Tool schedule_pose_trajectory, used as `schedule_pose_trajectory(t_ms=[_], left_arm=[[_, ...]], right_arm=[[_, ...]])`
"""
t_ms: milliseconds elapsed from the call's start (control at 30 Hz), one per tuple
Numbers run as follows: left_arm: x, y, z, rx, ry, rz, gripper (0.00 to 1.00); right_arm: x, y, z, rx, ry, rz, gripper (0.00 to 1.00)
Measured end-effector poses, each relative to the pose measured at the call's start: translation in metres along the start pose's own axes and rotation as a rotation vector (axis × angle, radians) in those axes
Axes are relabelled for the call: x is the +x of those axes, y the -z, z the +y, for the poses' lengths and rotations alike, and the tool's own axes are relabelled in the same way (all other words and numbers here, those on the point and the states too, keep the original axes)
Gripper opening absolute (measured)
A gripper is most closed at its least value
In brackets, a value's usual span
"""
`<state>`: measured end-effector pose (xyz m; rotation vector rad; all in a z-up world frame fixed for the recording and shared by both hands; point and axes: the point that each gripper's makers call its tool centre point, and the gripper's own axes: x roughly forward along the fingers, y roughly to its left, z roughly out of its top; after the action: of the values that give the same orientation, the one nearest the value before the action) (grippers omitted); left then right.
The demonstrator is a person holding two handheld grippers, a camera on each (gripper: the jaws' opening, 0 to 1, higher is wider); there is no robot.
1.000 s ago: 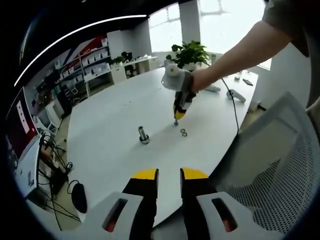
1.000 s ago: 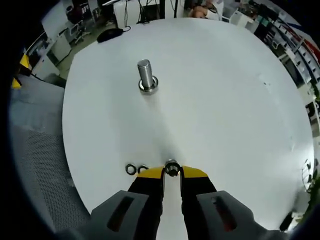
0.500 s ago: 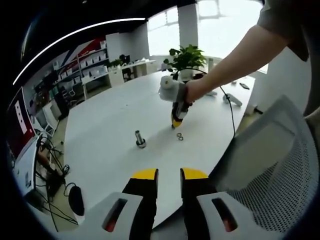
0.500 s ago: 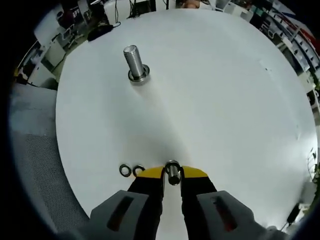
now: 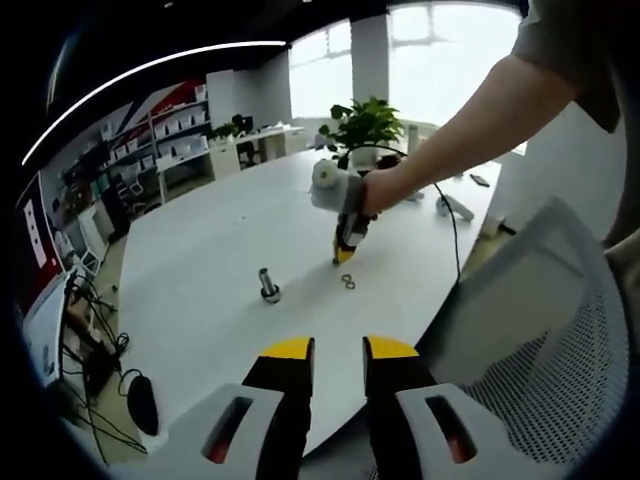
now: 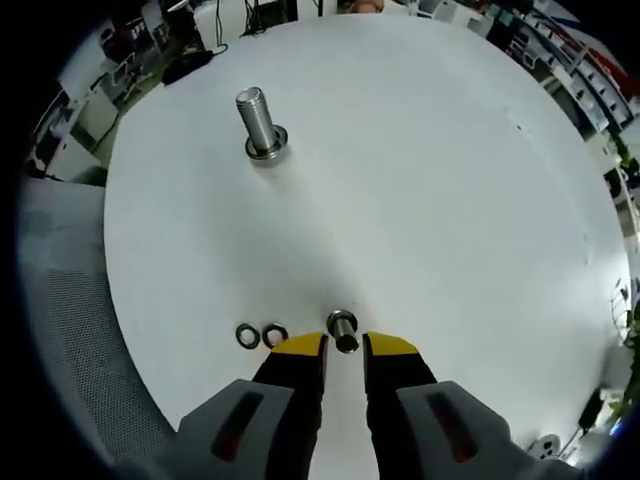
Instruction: Place the washer onto the threaded stud by aligning its center hole with the stud, sliding it down to the base, and recovering from edge contact or off-axis alignment until the washer reaches the visible bottom stop.
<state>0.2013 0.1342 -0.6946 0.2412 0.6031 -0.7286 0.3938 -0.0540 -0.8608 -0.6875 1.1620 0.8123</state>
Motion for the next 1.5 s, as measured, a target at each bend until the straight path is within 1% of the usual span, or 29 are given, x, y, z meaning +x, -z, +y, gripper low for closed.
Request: schedule_pose_trajectory(t_ms=[100, 167, 267, 400, 467, 500, 533, 667, 767, 833, 900, 933, 967, 1033, 1100, 1200, 1267, 1367, 1500], left_arm=[[0.0, -0.002, -0.004, 0.002, 0.017, -0.006, 0.18], [-0.001, -0.002, -0.003, -0.012, 0.021, -0.013, 0.18], [-0.002, -0.005, -0.002, -0.046, 0.033, -0.034, 0.18], [-0.003, -0.008, -0.008, -0.073, 0.085, -0.057, 0.18], [-0.004, -0.01, -0.013, -0.069, 0.111, -0.071, 0.18], [-0.005, -0.015, -0.018, -0.067, 0.138, -0.093, 0.19], [-0.006, -0.015, -0.019, -0.07, 0.14, -0.095, 0.19], [-0.005, -0.016, -0.023, -0.052, 0.152, -0.099, 0.2], [-0.006, -0.017, -0.023, -0.046, 0.146, -0.1, 0.2], [-0.006, -0.018, -0.018, -0.059, 0.128, -0.106, 0.2], [-0.006, -0.02, -0.013, -0.106, 0.134, -0.12, 0.2], [-0.007, -0.019, -0.012, -0.132, 0.15, -0.12, 0.2], [-0.007, -0.019, -0.01, -0.148, 0.141, -0.123, 0.2], [-0.008, -0.02, -0.006, -0.152, 0.122, -0.13, 0.2], [-0.008, -0.021, -0.004, -0.148, 0.105, -0.137, 0.21], [-0.008, -0.02, -0.003, -0.123, 0.077, -0.126, 0.21], [-0.008, -0.02, -0.001, -0.112, 0.057, -0.126, 0.21], [-0.009, -0.021, 0.003, -0.108, 0.038, -0.128, 0.21], [-0.008, -0.019, 0.004, -0.098, 0.022, -0.115, 0.21]], right_arm=[[-0.006, 0.005, 0.006, 0.005, 0.008, 0.006, 0.17], [-0.009, 0.008, 0.009, 0.013, 0.014, 0.015, 0.17], [-0.014, 0.01, 0.014, 0.049, 0.015, 0.014, 0.17], [-0.019, 0.015, 0.028, 0.071, 0.027, 0.02, 0.18], [-0.02, 0.019, 0.034, 0.098, 0.03, 0.026, 0.18], [-0.021, 0.019, 0.037, 0.11, 0.028, 0.026, 0.18], [-0.022, 0.02, 0.041, 0.109, 0.026, 0.027, 0.18], [-0.026, 0.026, 0.043, 0.095, 0.036, 0.047, 0.18], [-0.029, 0.024, 0.039, 0.133, 0.037, 0.031, 0.18], [-0.029, 0.023, 0.038, 0.142, 0.037, 0.028, 0.18], [-0.029, 0.021, 0.037, 0.134, 0.038, 0.021, 0.18], [-0.028, 0.02, 0.037, 0.126, 0.039, 0.021, 0.18], [-0.027, 0.02, 0.036, 0.115, 0.036, 0.026, 0.18], [-0.023, 0.019, 0.035, 0.085, 0.029, 0.036, 0.18], [-0.023, 0.015, 0.034, 0.052, 0.027, 0.026, 0.18], [-0.022, 0.011, 0.036, 0.005, 0.018, 0.024, 0.18], [-0.02, 0.01, 0.036, -0.004, 0.014, 0.02, 0.18], [-0.019, 0.006, 0.042, -0.012, -0.007, 0.007, 0.18], [-0.016, 0.005, 0.046, -0.046, -0.018, 0.003, 0.18]])
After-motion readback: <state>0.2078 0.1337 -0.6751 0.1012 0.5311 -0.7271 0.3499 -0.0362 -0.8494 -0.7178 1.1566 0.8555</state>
